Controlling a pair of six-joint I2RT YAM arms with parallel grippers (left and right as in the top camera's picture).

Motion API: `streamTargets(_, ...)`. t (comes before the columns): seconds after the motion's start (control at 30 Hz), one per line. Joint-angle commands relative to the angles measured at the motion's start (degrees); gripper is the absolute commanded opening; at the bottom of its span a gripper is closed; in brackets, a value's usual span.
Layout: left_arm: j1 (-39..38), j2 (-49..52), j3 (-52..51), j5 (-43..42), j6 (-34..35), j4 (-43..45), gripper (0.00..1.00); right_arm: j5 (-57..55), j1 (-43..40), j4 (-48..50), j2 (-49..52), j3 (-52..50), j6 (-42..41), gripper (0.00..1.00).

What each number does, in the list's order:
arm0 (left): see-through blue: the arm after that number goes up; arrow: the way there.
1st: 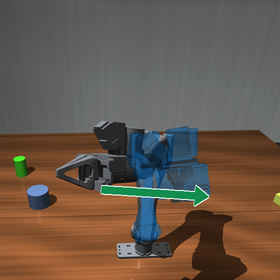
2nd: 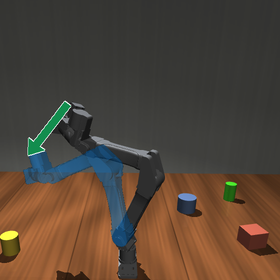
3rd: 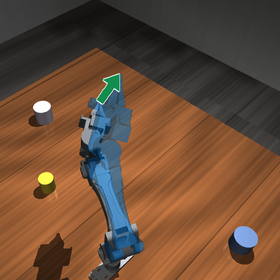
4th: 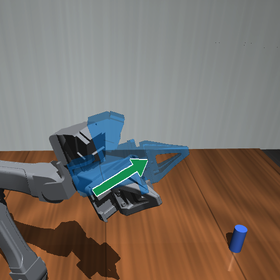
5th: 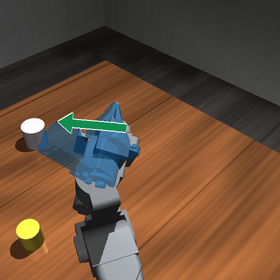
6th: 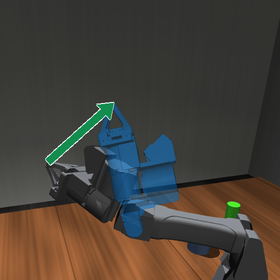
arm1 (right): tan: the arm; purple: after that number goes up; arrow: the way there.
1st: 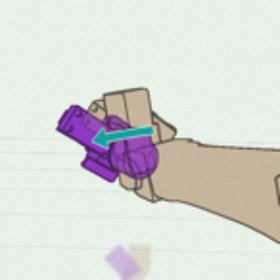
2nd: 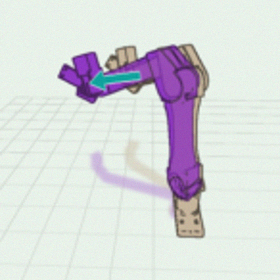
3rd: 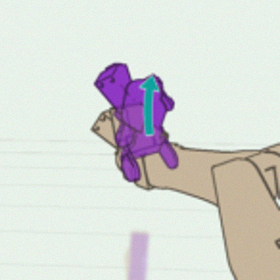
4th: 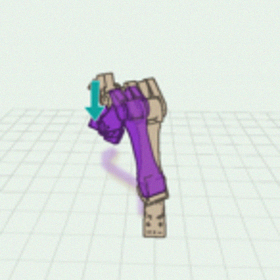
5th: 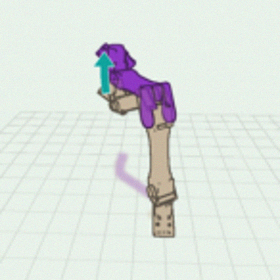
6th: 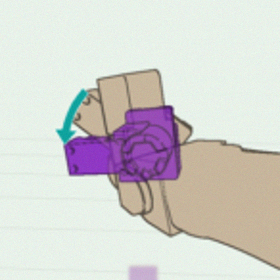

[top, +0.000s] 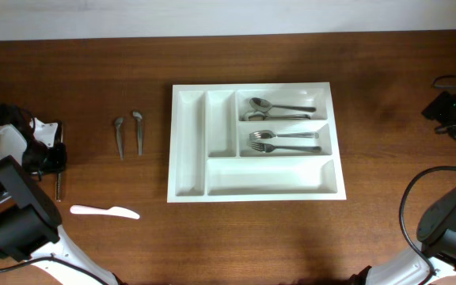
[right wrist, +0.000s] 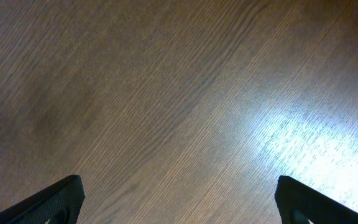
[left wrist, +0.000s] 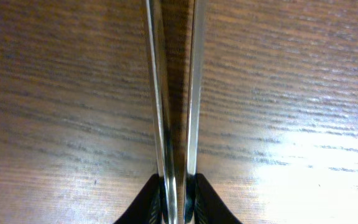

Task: Pack container
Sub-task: 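Lift the tongs and carry them over the tray with the left gripper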

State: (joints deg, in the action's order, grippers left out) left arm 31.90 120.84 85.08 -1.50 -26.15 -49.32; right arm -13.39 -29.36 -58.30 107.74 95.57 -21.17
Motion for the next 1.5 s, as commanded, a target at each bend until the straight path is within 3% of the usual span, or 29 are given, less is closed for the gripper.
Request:
streamTargets(0.0,-0.46,1.07,6.45,-0.70,0.11,-3.45,0.17,-0.11,0.09,0.02,0.15,0.98,-0.07,0.99)
streamTargets(0.3,-6.43,1.07,28.24,-1.57,0.09,-17.20,0.17,-0.11,0.09,0.02,0.15,0.98,-0.09,0.99)
streamTargets(0.53,-18.08,1.07,42.69,-6.88,-2.27,-24.11,0.15,-0.13,0.09,0.02,0.15,0.98,-0.09,0.99)
streamTargets(0.6,-21.46,1.07,44.09,-6.93,-2.29,-24.48,0.06,-0.11,0.09,0.02,0.15,0.98,-0.09,0.99)
streamTargets(0.67,-25.00,1.07,45.00,-6.95,-3.17,-25.81,0.05,-0.11,0.09,0.02,0.15,0.98,-0.09,0.99)
streamTargets(0.77,-30.45,1.07,45.38,-6.88,-5.18,-28.06,0.16,-0.13,0.09,0.02,0.15,0.98,-0.09,0.99)
streamTargets(0.97,-40.44,1.07,45.38,-7.43,-7.26,-34.32,0.16,-0.11,0.09,0.02,0.15,0.98,-0.09,0.99)
streamTargets(1.27,-51.82,1.07,45.38,-18.88,-11.47,-38.49,0.16,-0.11,0.09,0.02,0.15,0.98,-0.09,0.99)
streamTargets(1.47,-58.66,1.07,45.38,-21.31,-15.17,-41.05,0.16,-0.13,0.09,0.02,0.15,0.98,-0.09,0.99)
